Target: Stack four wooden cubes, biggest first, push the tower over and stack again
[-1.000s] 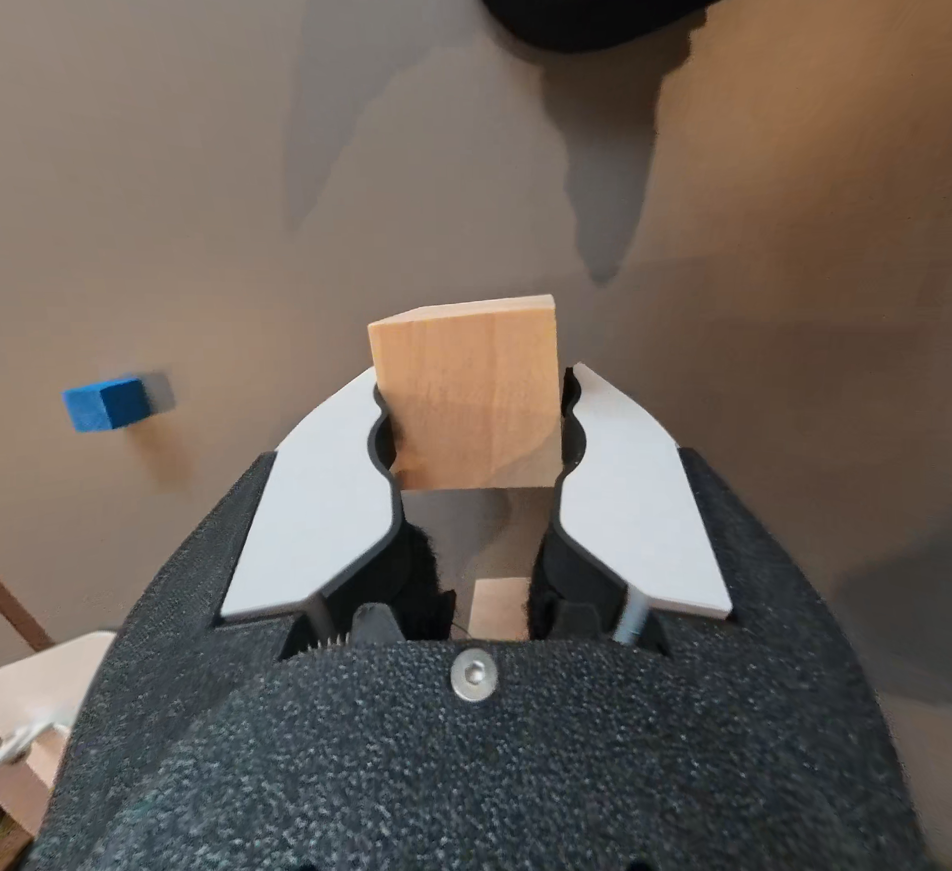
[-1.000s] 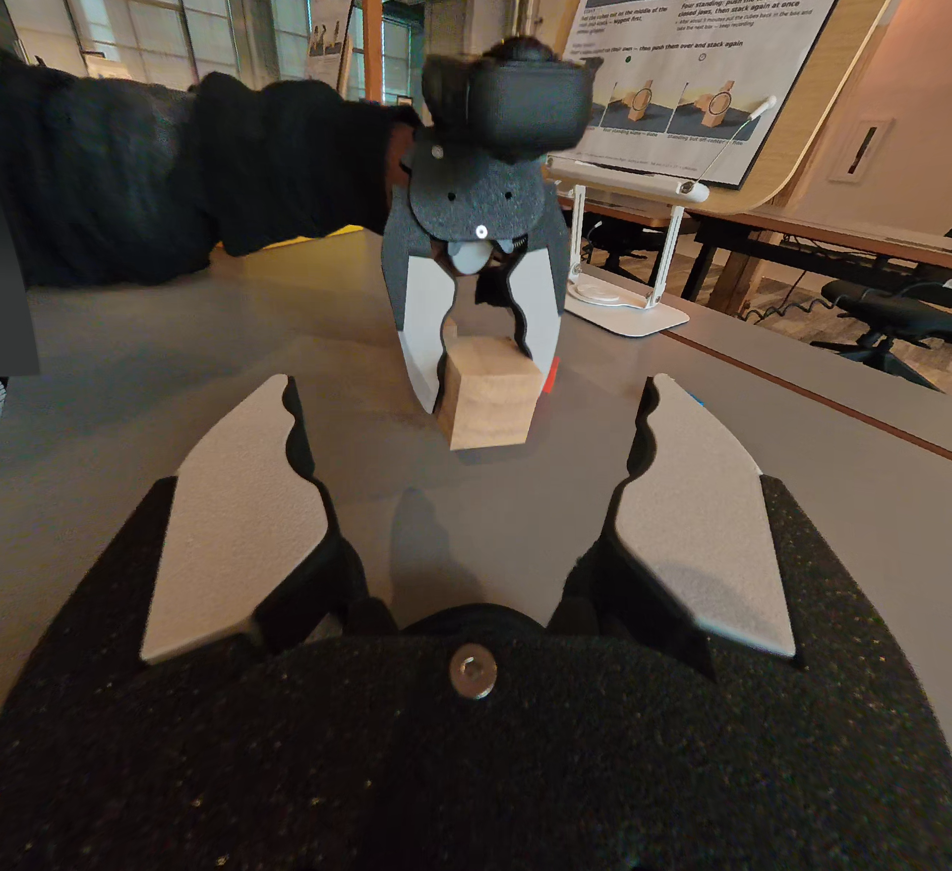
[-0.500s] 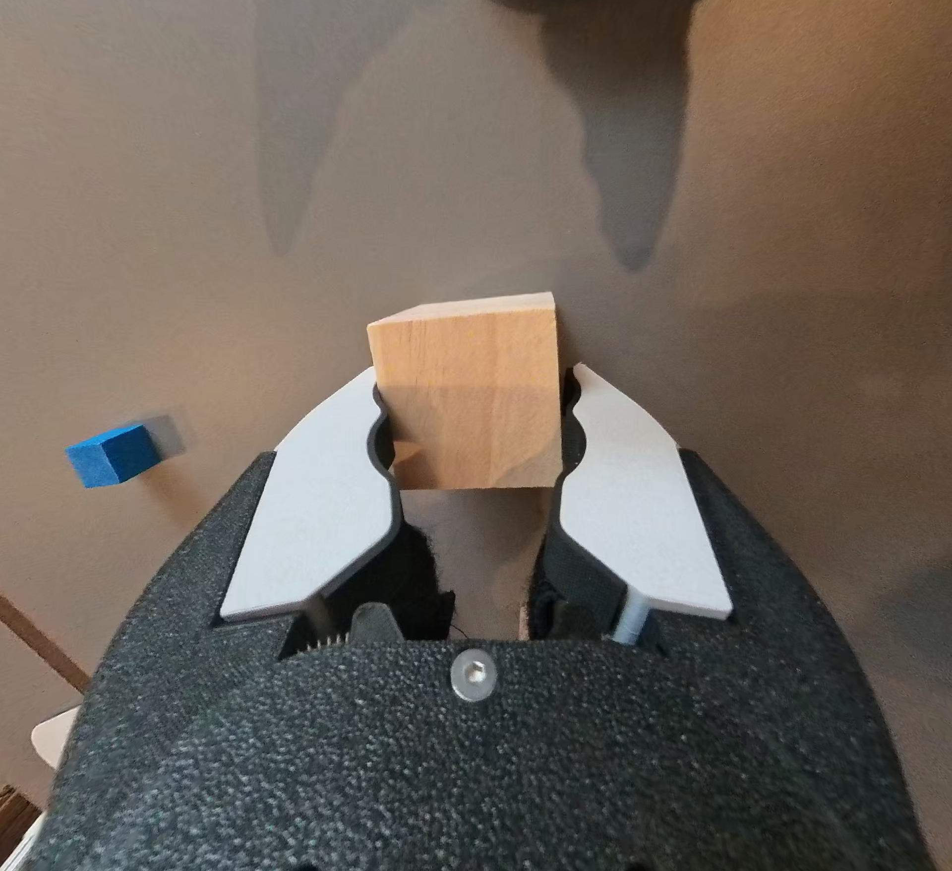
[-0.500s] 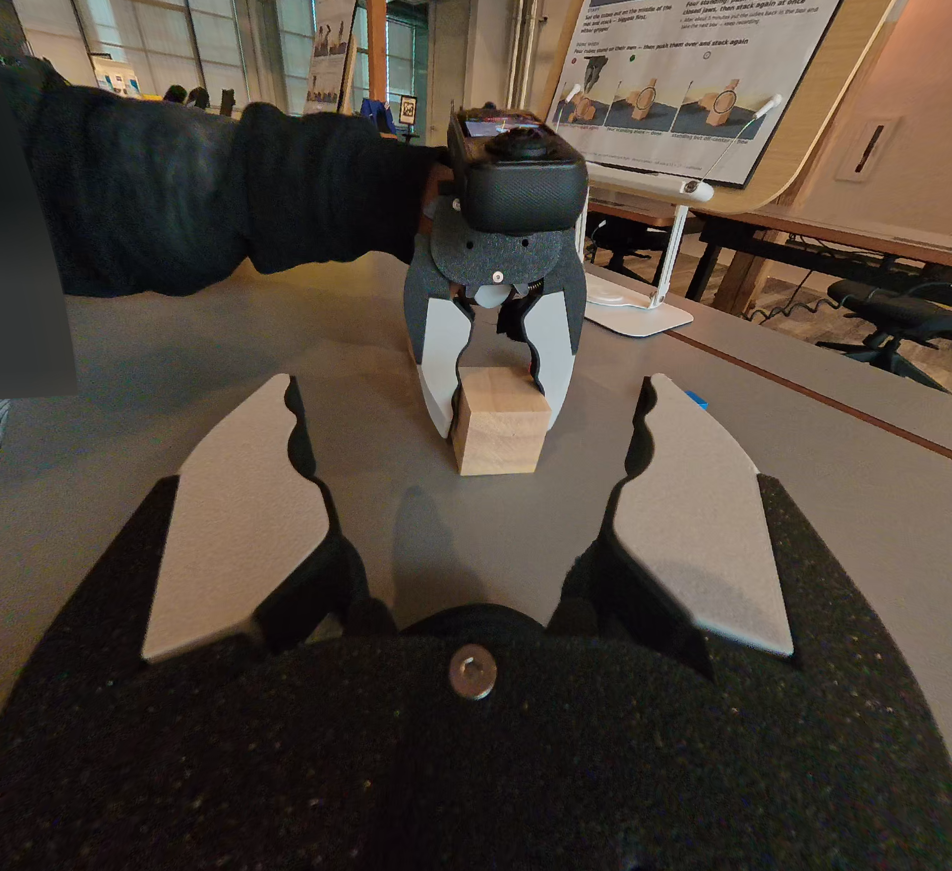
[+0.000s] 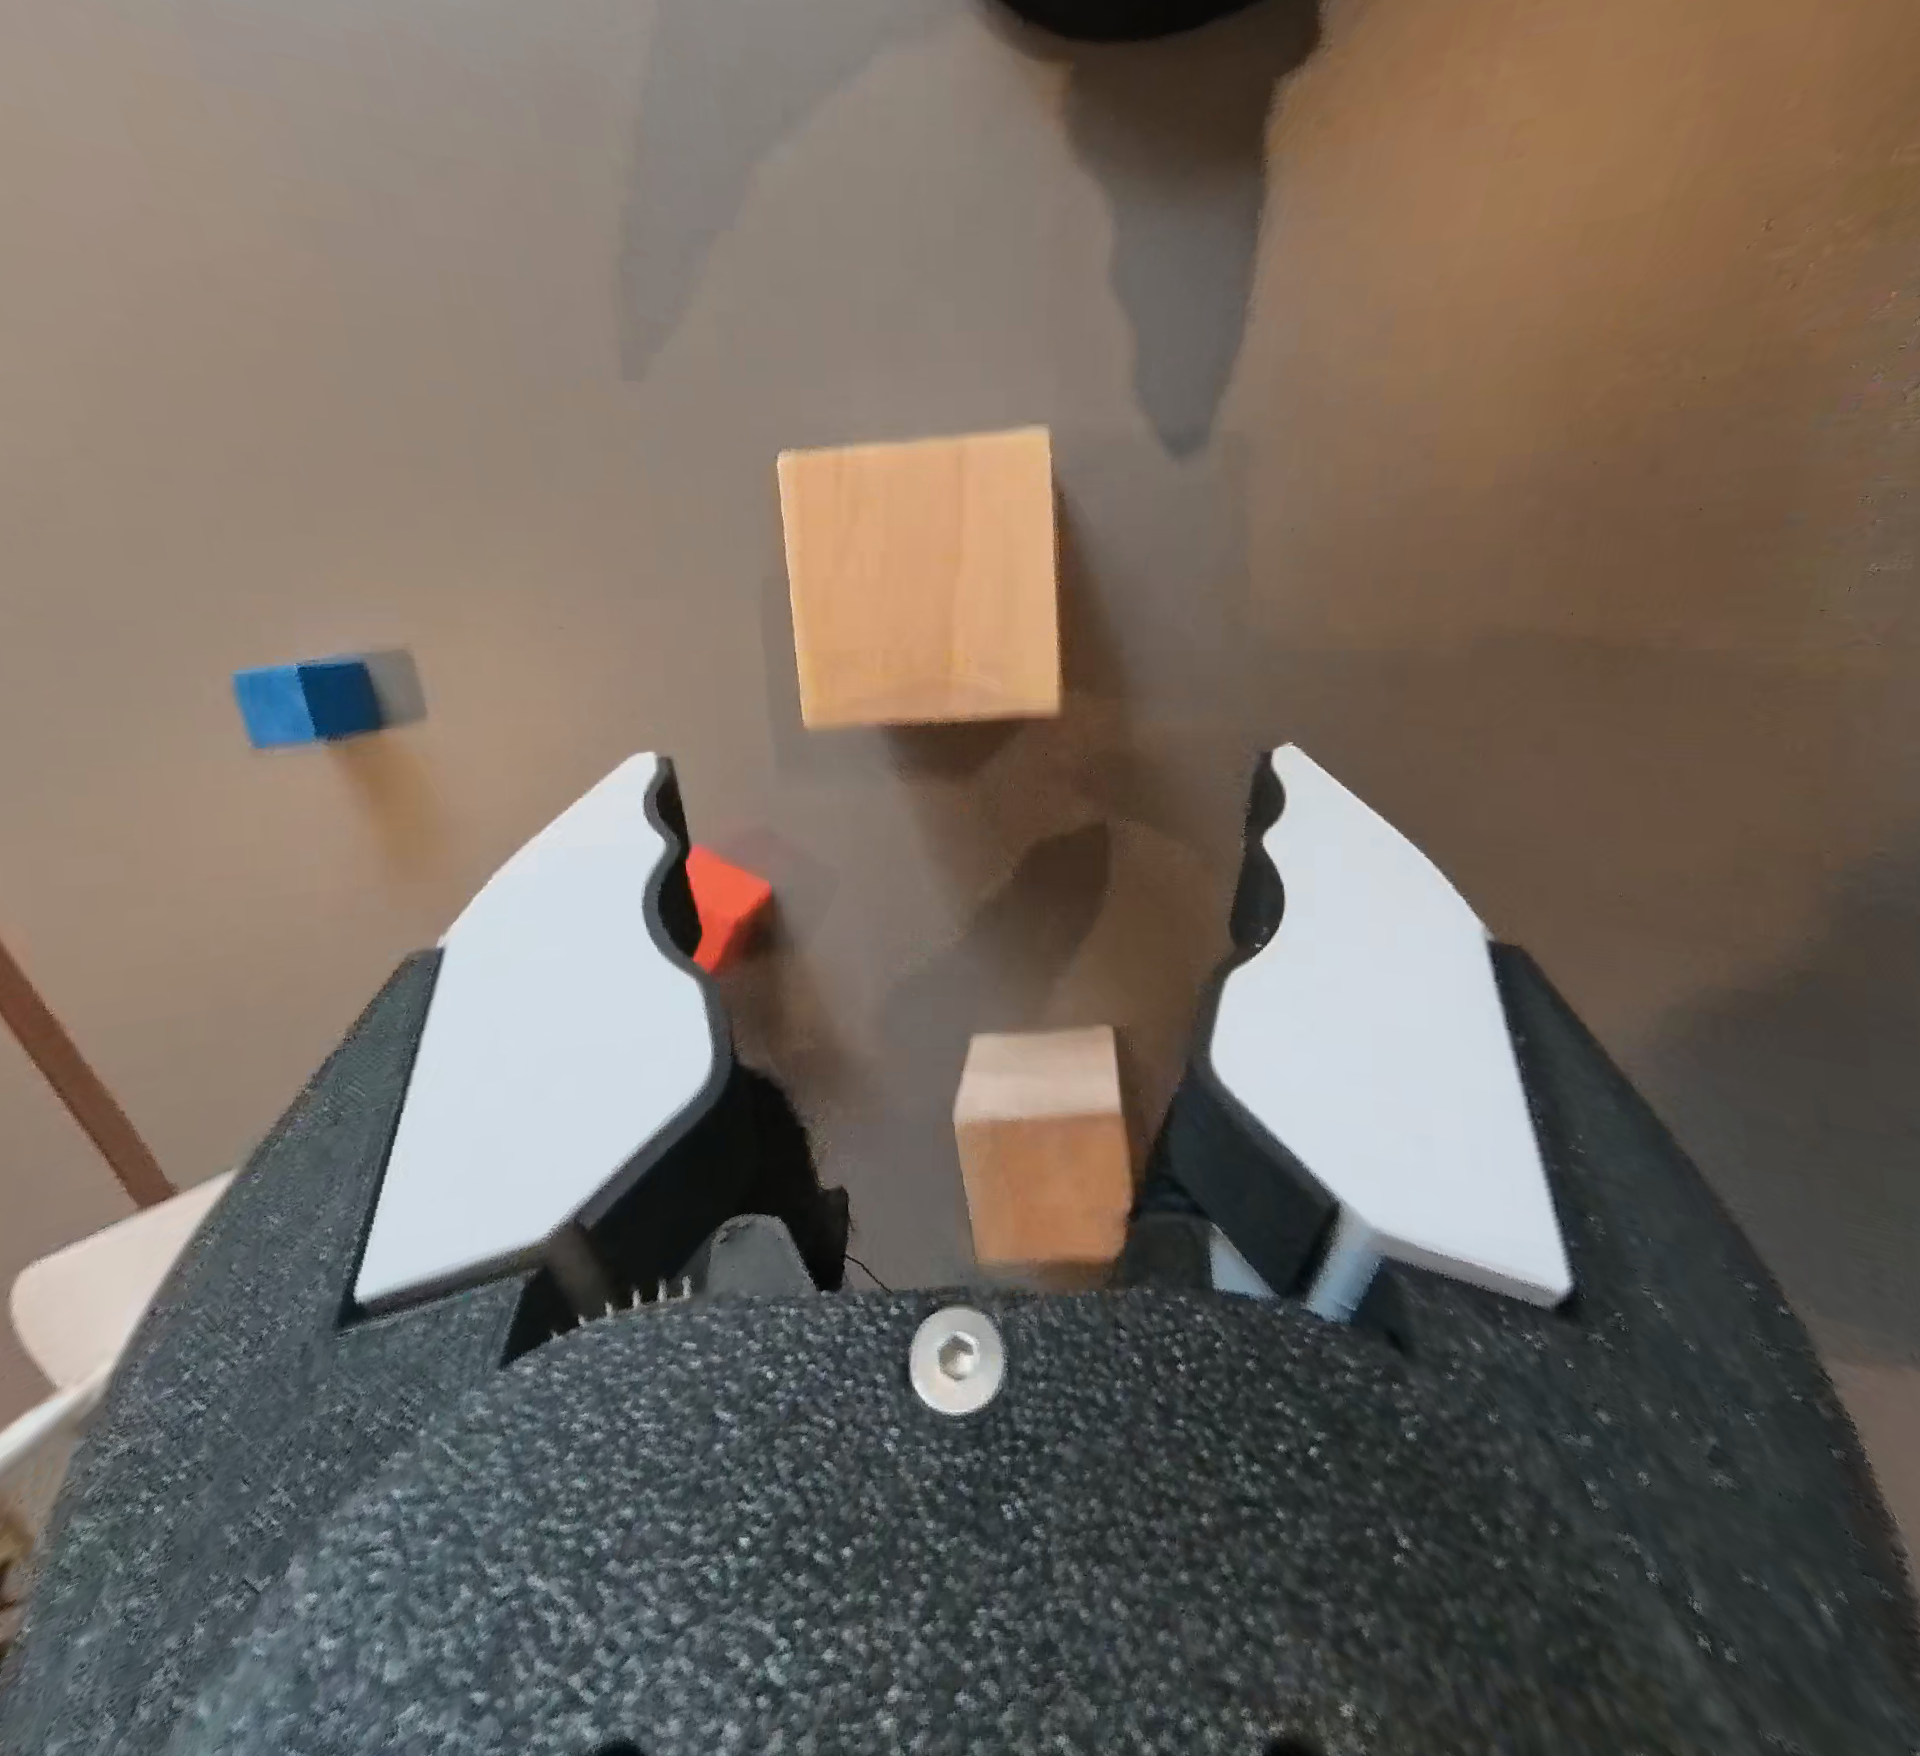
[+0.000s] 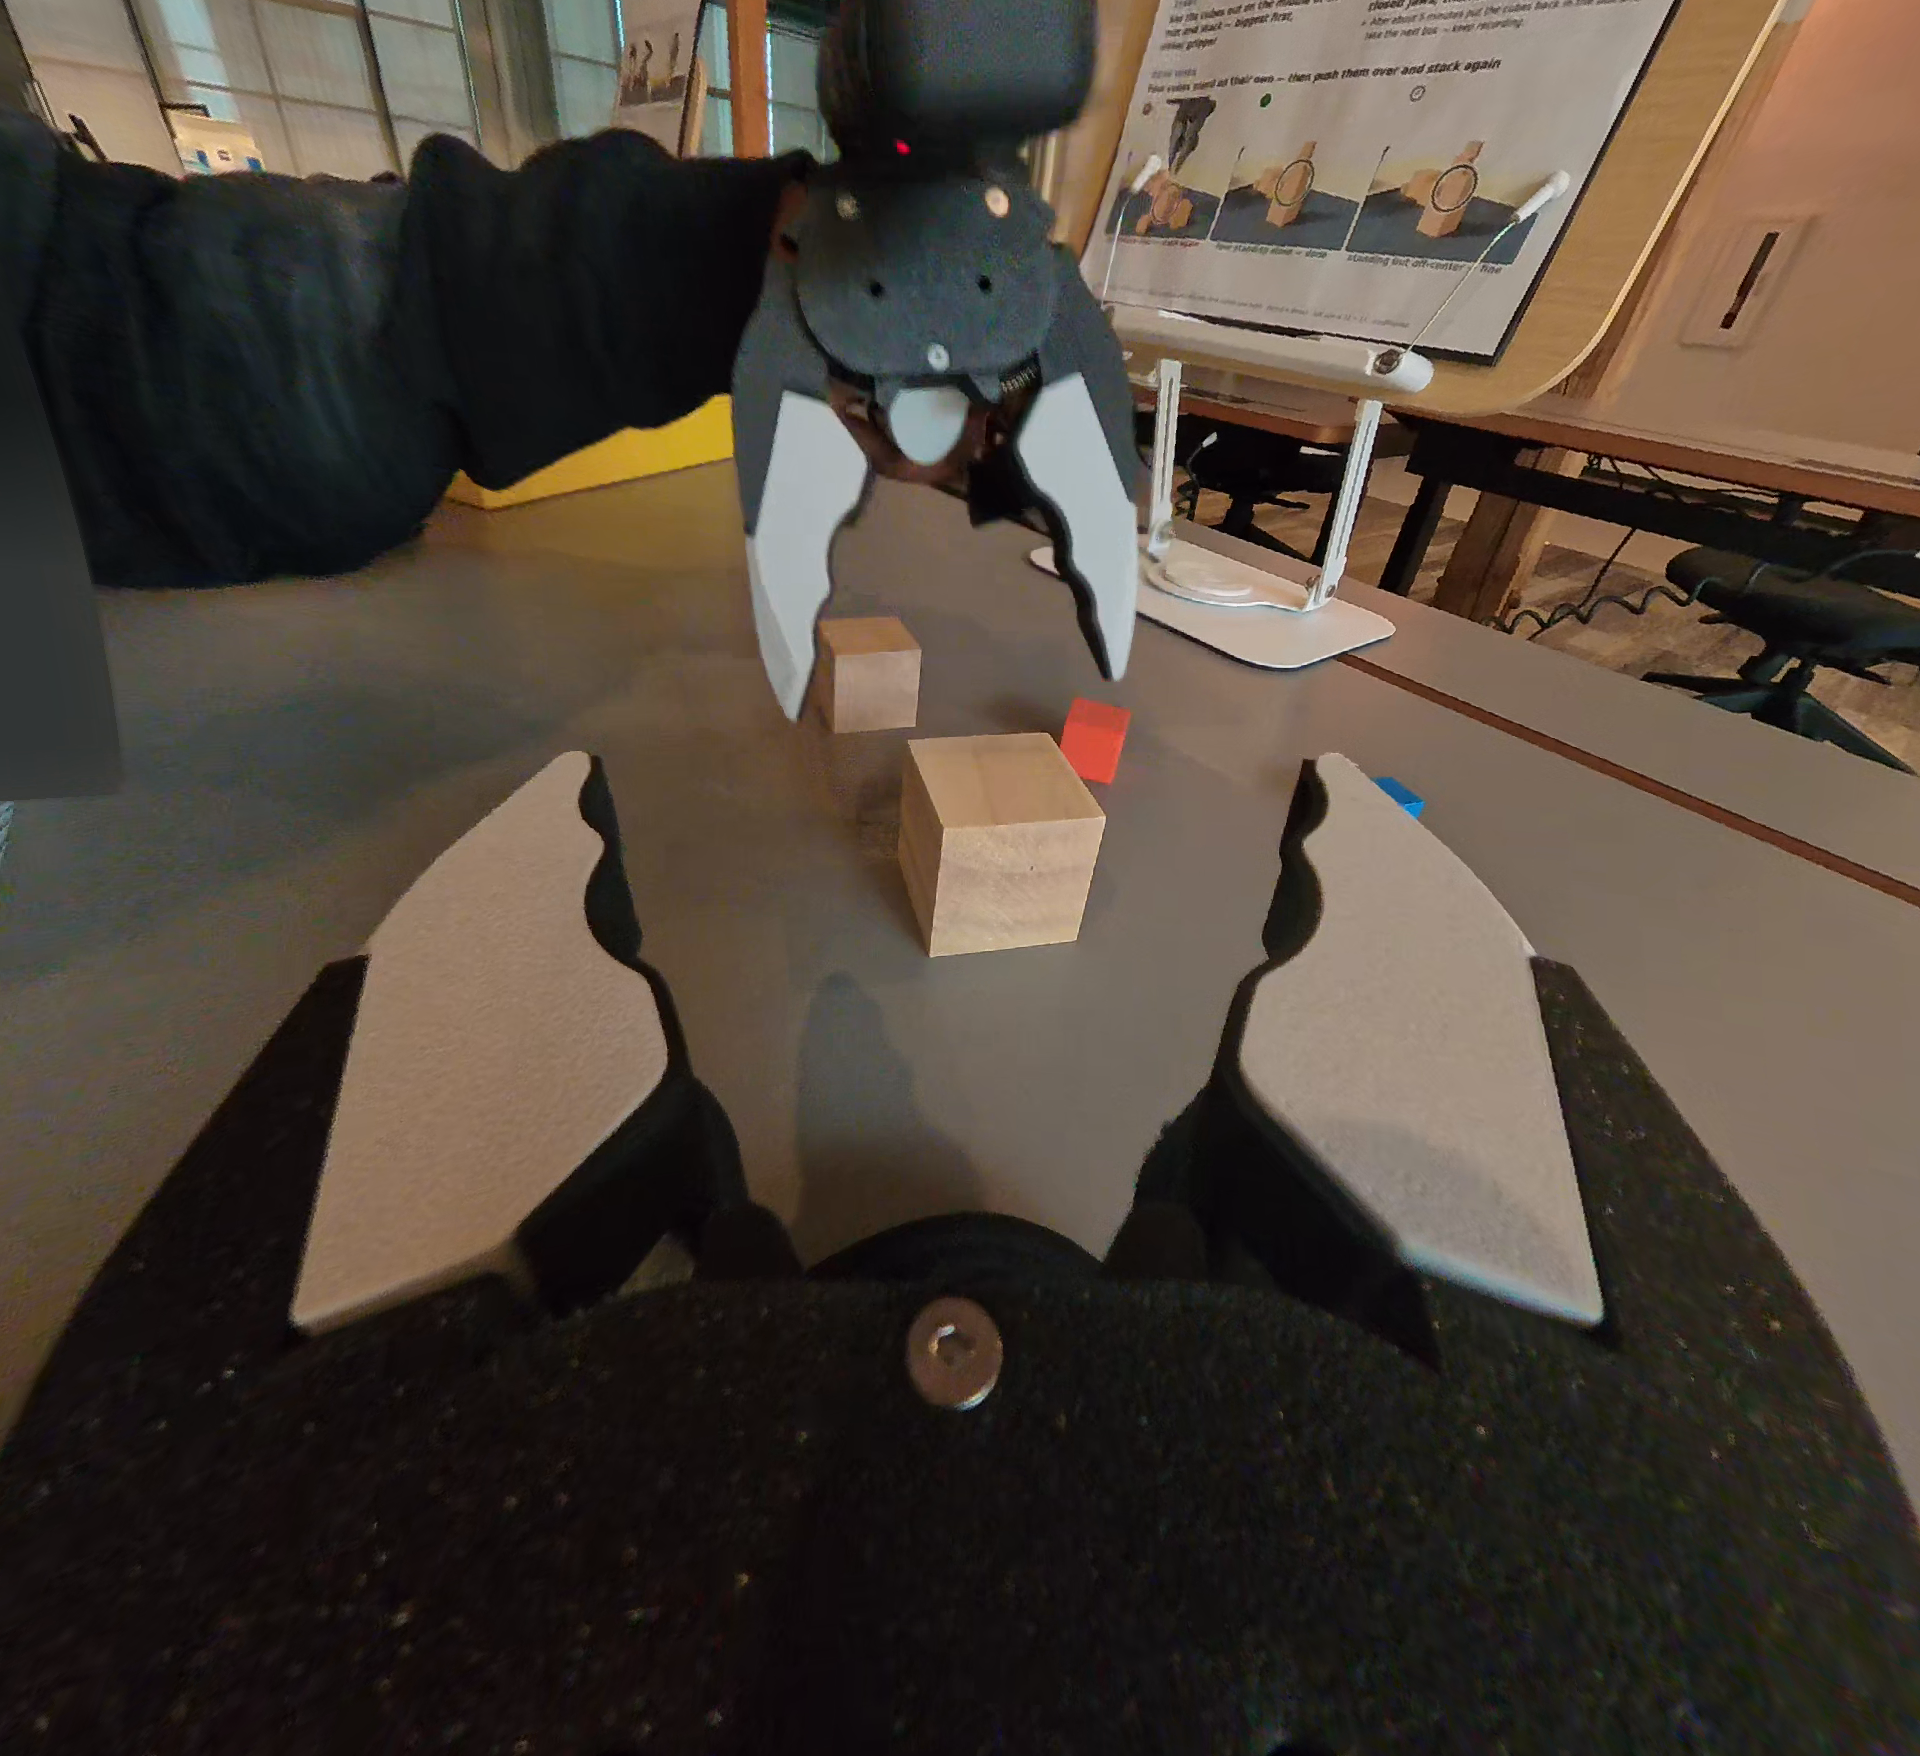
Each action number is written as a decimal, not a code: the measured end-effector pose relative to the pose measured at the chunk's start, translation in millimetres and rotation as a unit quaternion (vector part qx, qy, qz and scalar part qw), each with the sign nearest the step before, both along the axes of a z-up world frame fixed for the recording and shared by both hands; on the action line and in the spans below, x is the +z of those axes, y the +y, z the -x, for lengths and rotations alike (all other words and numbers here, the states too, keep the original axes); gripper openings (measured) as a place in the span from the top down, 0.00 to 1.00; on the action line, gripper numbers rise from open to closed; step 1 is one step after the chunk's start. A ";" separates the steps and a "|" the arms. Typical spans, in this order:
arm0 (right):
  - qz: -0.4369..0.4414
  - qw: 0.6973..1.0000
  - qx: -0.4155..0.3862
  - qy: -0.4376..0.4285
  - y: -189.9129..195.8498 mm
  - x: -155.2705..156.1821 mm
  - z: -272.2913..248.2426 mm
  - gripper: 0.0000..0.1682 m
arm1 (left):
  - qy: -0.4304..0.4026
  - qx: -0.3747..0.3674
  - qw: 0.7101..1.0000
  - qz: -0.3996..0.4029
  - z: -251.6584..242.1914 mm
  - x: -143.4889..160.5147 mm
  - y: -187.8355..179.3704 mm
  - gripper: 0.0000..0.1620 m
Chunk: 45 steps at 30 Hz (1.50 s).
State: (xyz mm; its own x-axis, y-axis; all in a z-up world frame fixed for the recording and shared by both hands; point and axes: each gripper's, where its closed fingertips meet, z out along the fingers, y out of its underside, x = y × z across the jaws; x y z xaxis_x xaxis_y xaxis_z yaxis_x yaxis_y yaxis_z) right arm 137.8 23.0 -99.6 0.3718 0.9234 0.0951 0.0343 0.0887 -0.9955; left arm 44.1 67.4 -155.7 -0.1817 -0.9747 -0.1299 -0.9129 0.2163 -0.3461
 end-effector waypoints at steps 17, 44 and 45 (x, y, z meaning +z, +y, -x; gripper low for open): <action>0.009 1.000 0.000 -0.003 1.5 -1.5 0.3 0.30 | 0.077 0.053 0.996 0.012 110.3 -25.2 1.6 0.50; 0.015 1.000 0.001 0.004 1.8 -0.1 -1.8 0.31 | 0.070 0.019 0.997 -0.018 -14.7 31.5 3.0 0.74; 0.015 1.000 0.002 0.003 1.7 -0.2 -1.7 0.31 | 0.072 0.015 0.997 -0.018 -17.0 29.2 1.9 0.74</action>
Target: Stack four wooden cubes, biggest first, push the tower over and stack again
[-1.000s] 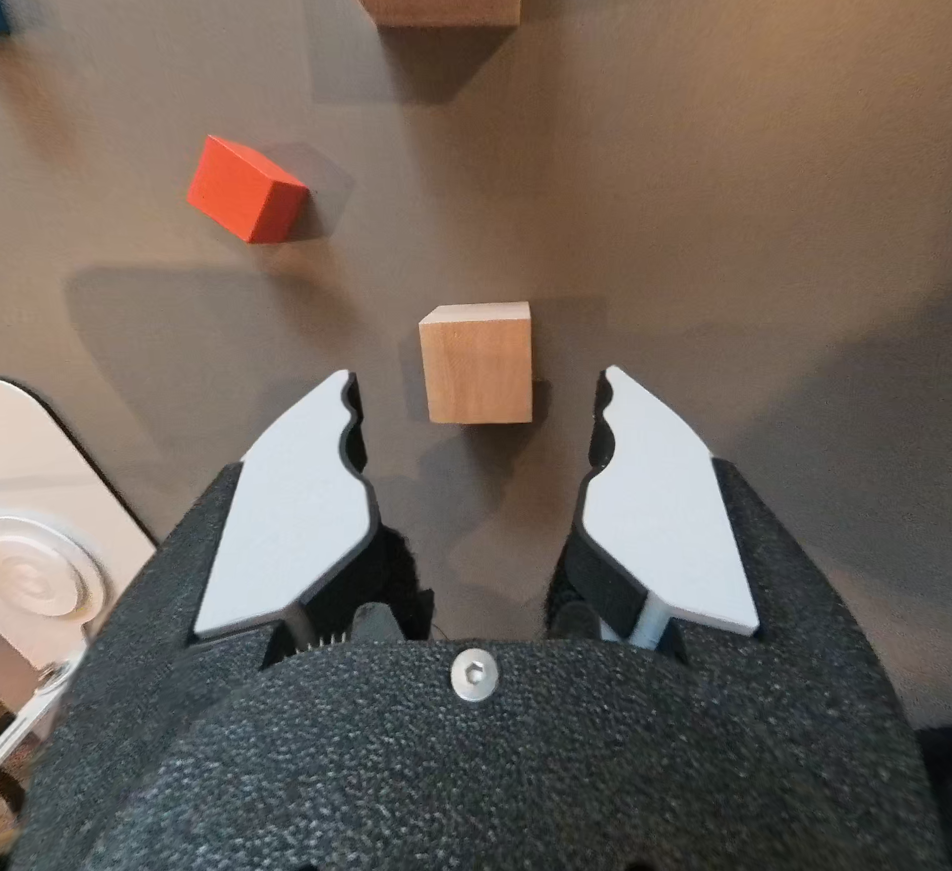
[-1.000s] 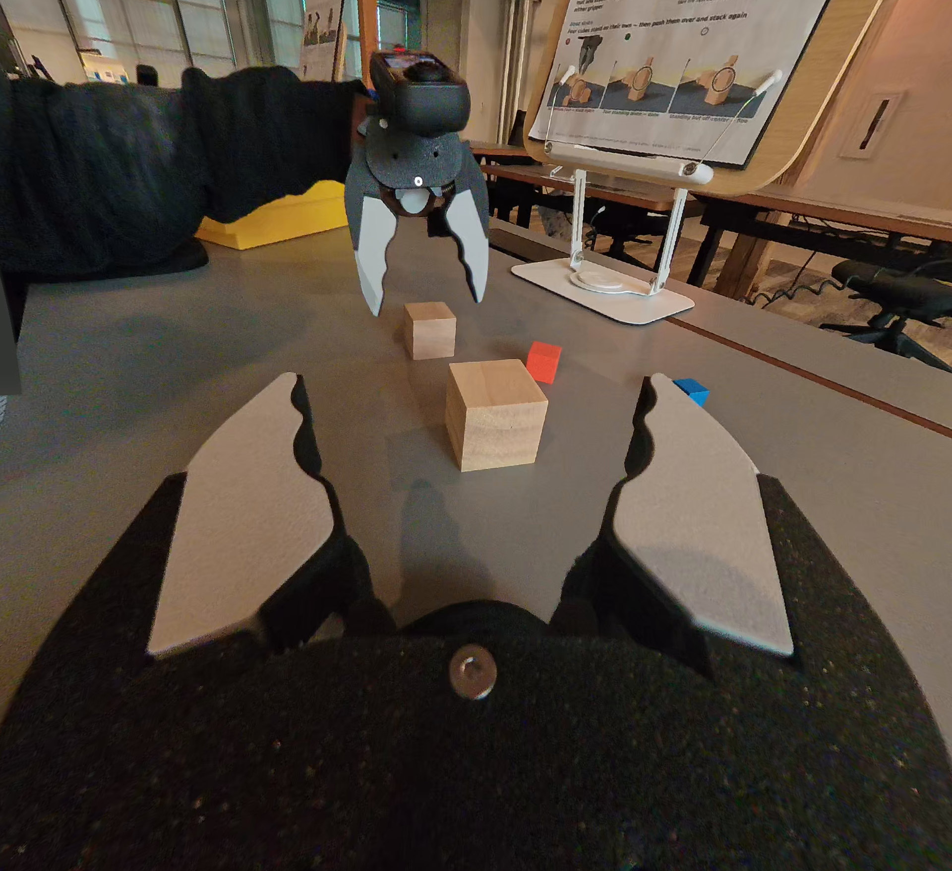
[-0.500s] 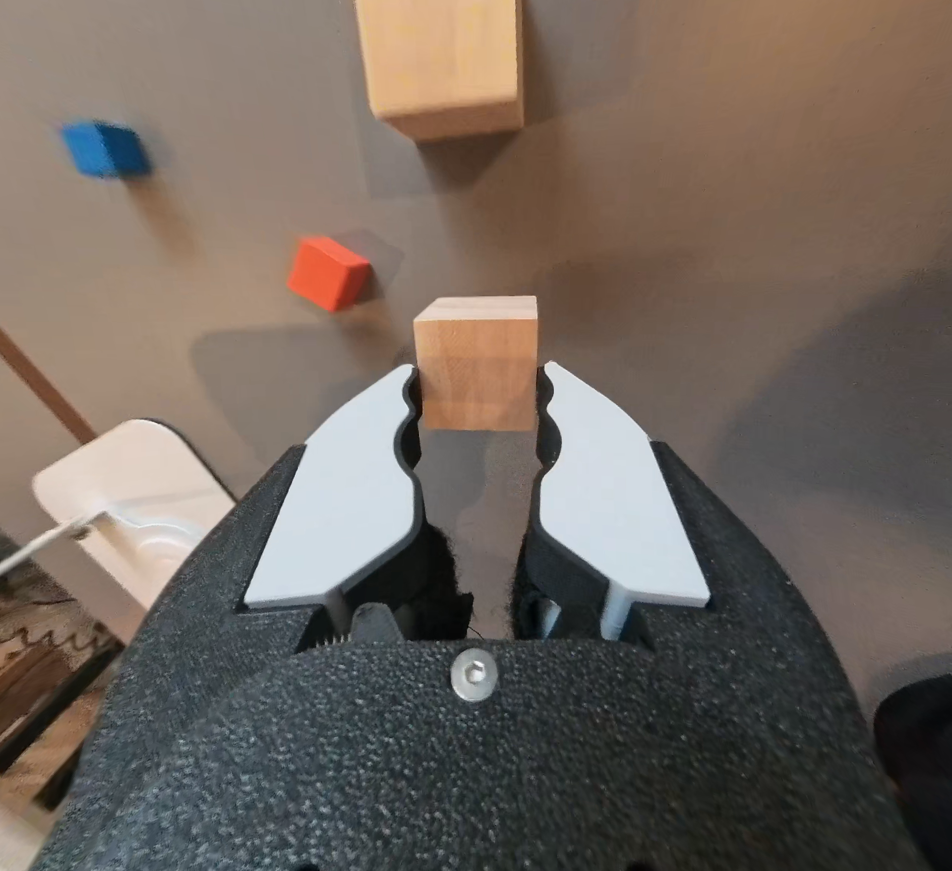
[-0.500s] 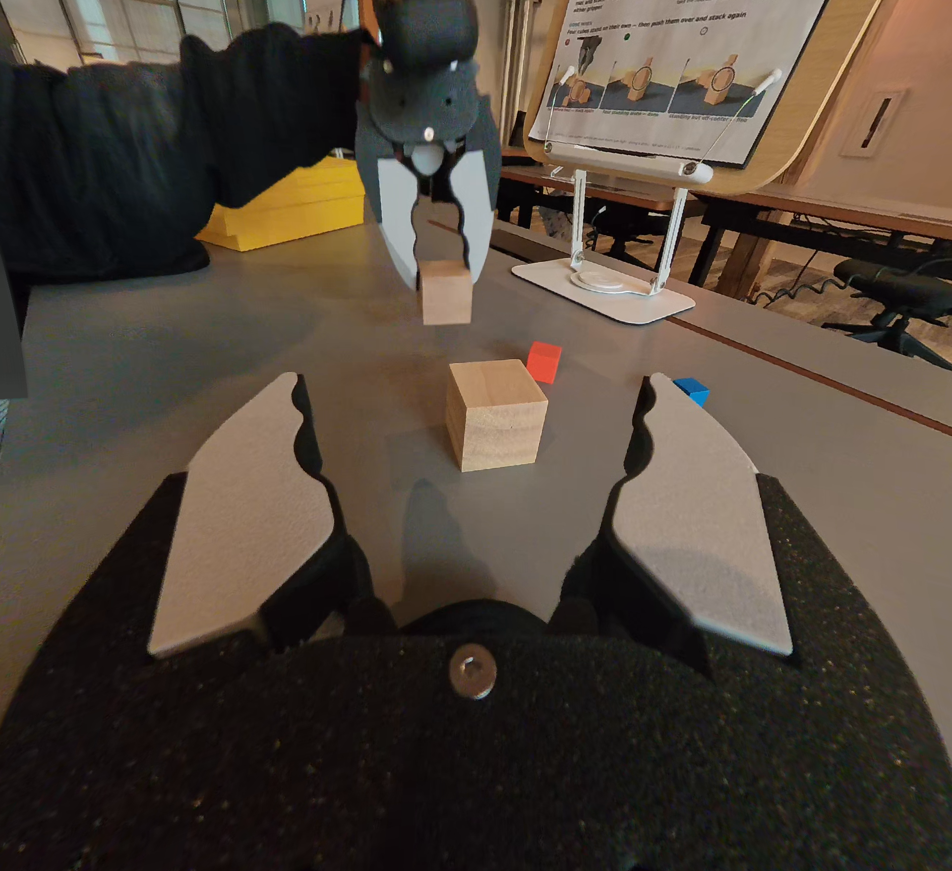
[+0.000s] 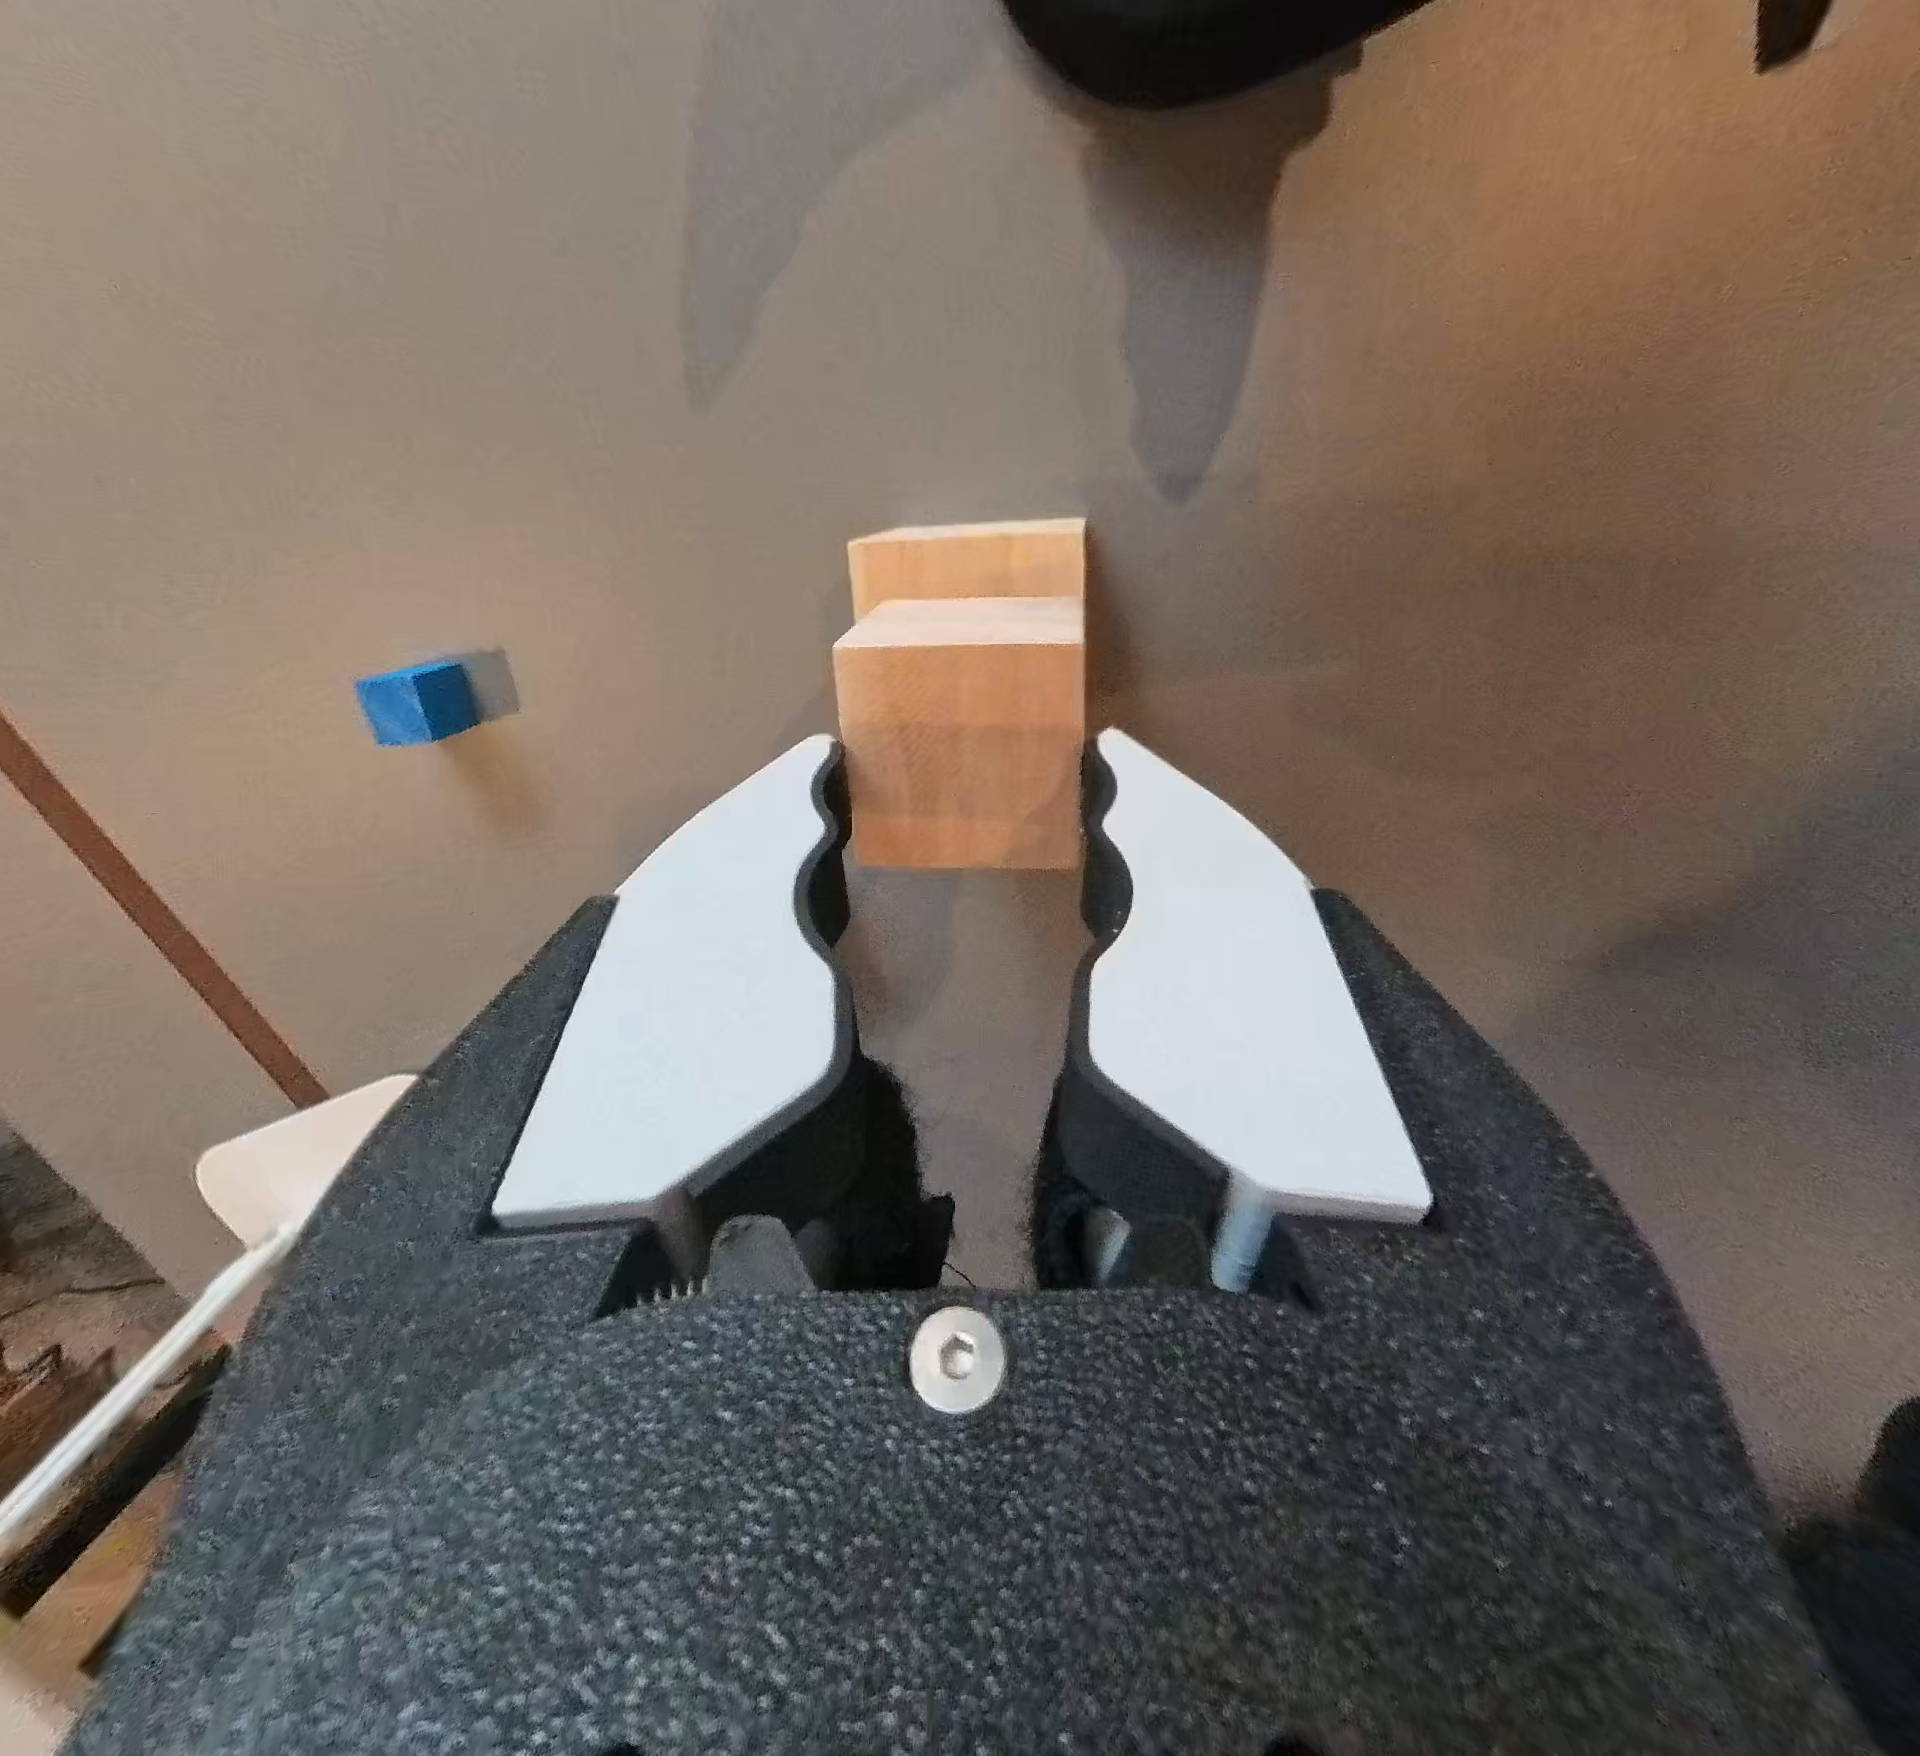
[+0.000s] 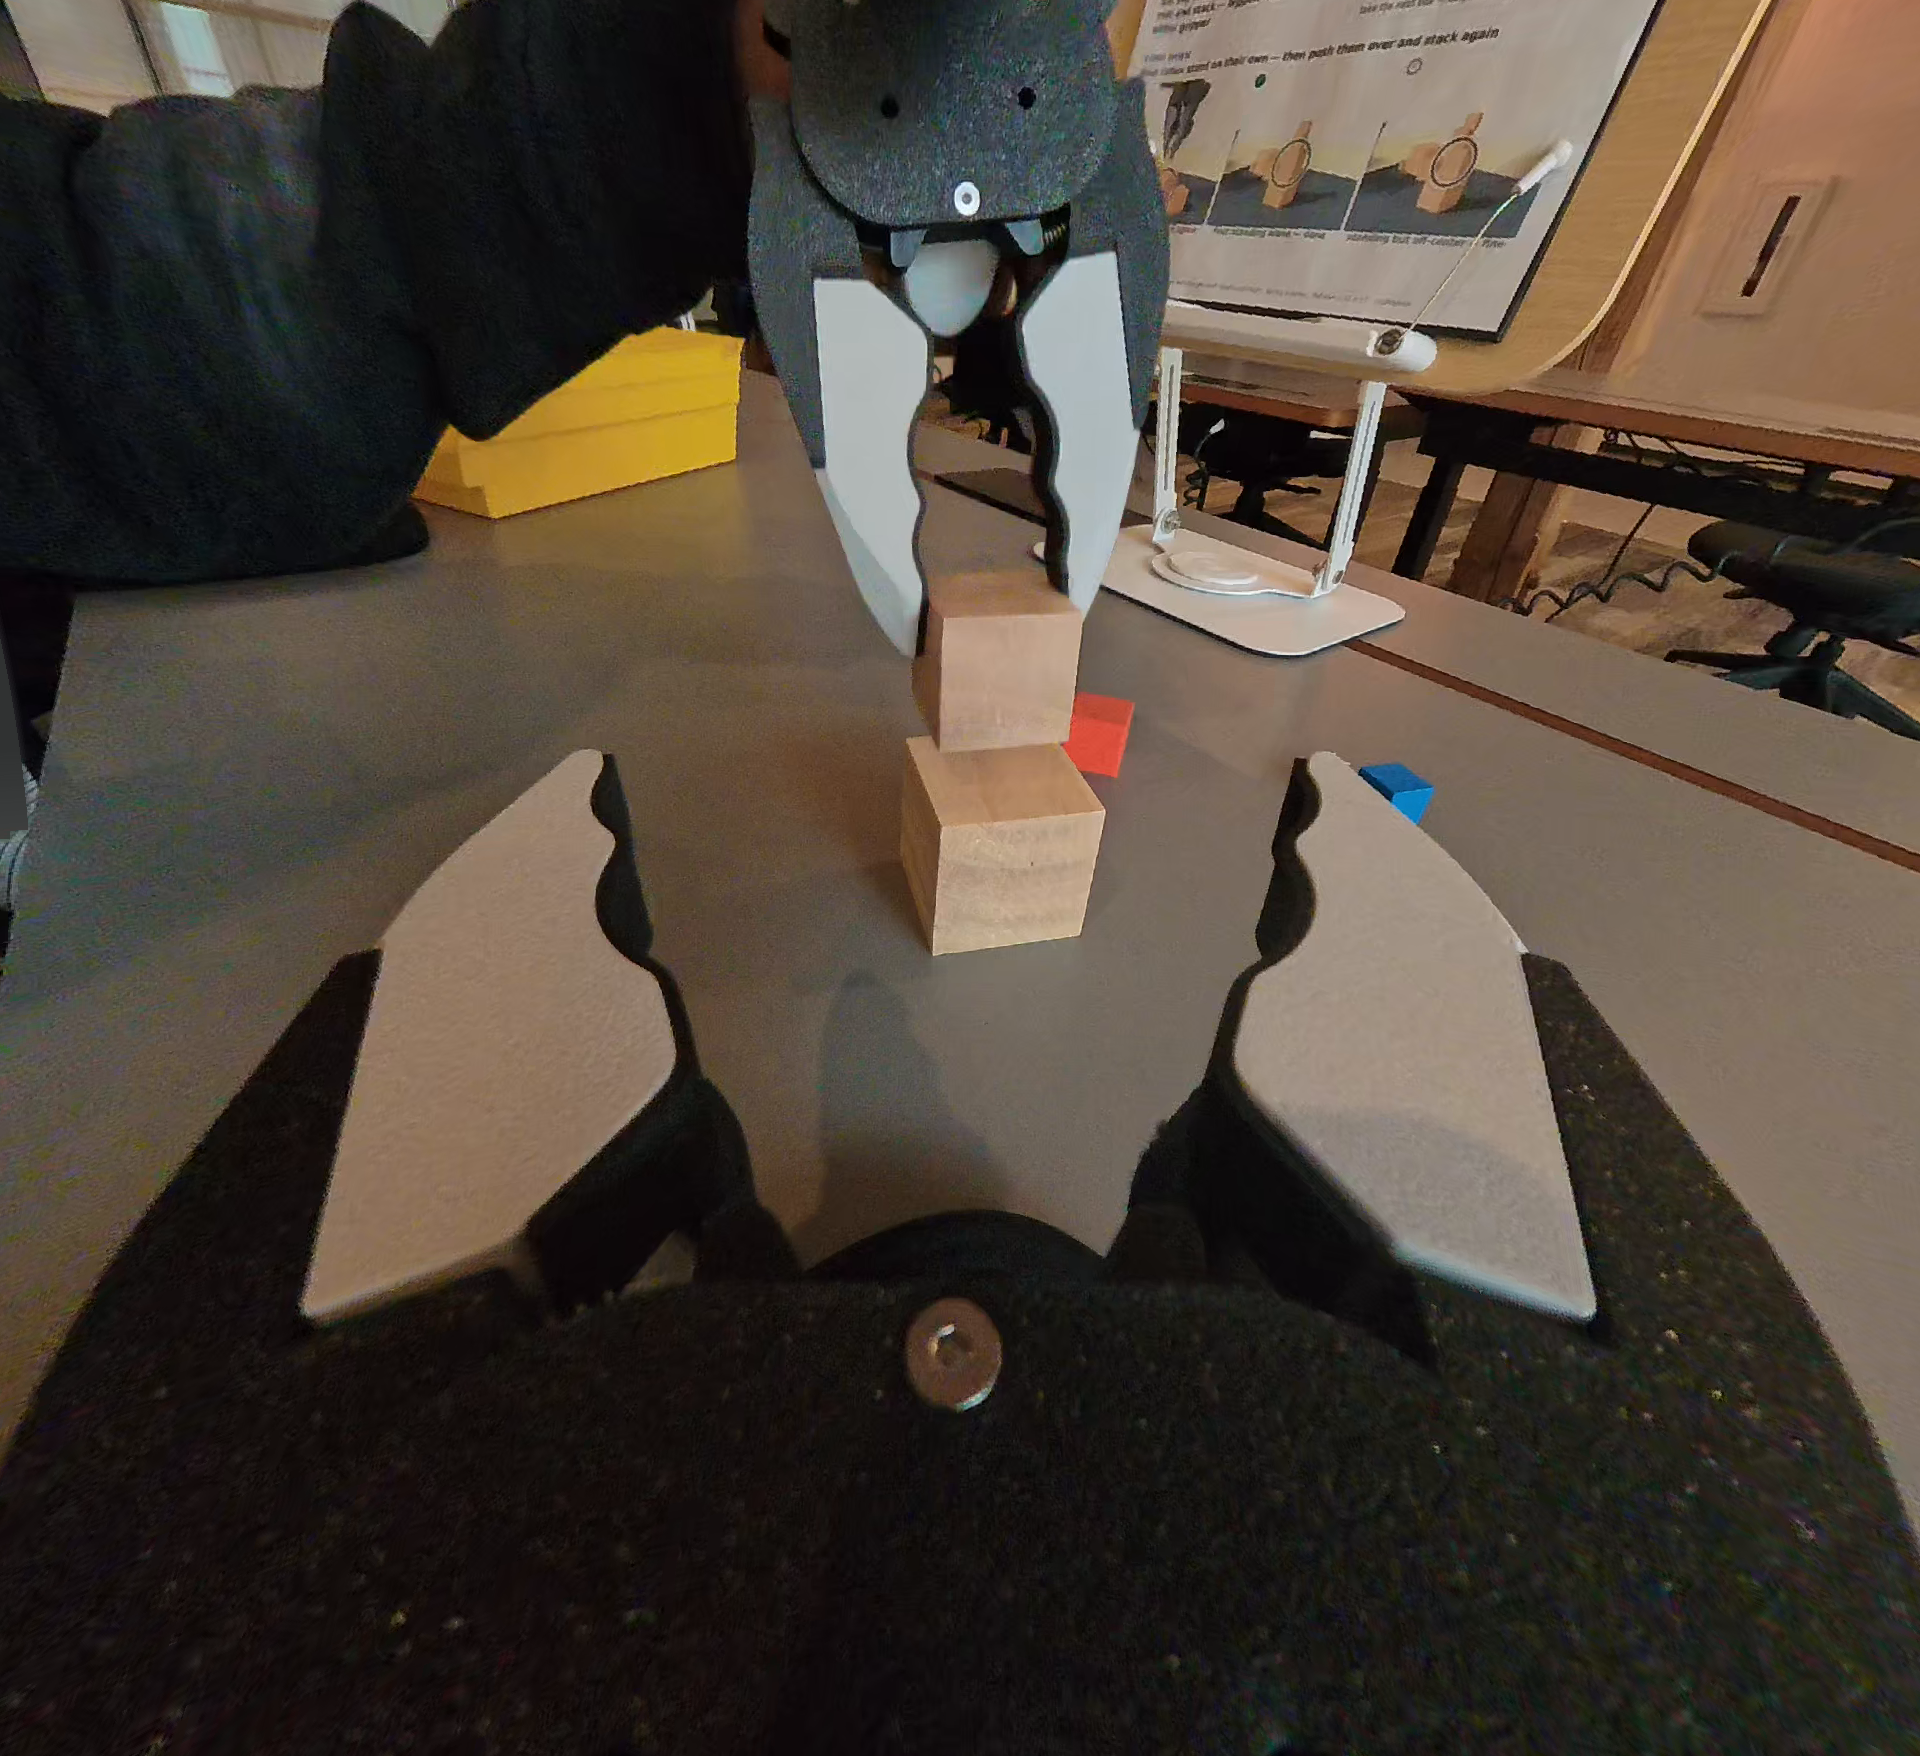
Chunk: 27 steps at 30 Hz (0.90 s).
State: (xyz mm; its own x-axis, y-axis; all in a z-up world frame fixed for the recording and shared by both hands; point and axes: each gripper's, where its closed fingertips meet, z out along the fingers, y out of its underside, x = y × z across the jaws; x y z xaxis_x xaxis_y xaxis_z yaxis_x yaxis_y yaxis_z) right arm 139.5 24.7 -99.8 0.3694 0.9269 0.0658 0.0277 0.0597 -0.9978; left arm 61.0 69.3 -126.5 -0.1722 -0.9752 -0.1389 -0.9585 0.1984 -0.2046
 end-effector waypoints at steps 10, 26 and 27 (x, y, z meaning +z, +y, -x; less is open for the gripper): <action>0.003 1.000 0.001 -0.001 0.4 -0.4 0.4 0.31 | 0.019 -0.005 1.000 -0.002 -3.6 -11.4 5.6 0.74; 0.002 1.000 0.000 0.002 0.8 -0.1 0.4 0.32 | 0.017 0.002 1.000 0.009 -7.9 -15.9 4.4 0.70; 0.002 1.000 0.000 0.002 0.9 0.0 0.3 0.32 | 0.018 0.002 1.000 0.015 -7.1 -16.3 3.1 0.68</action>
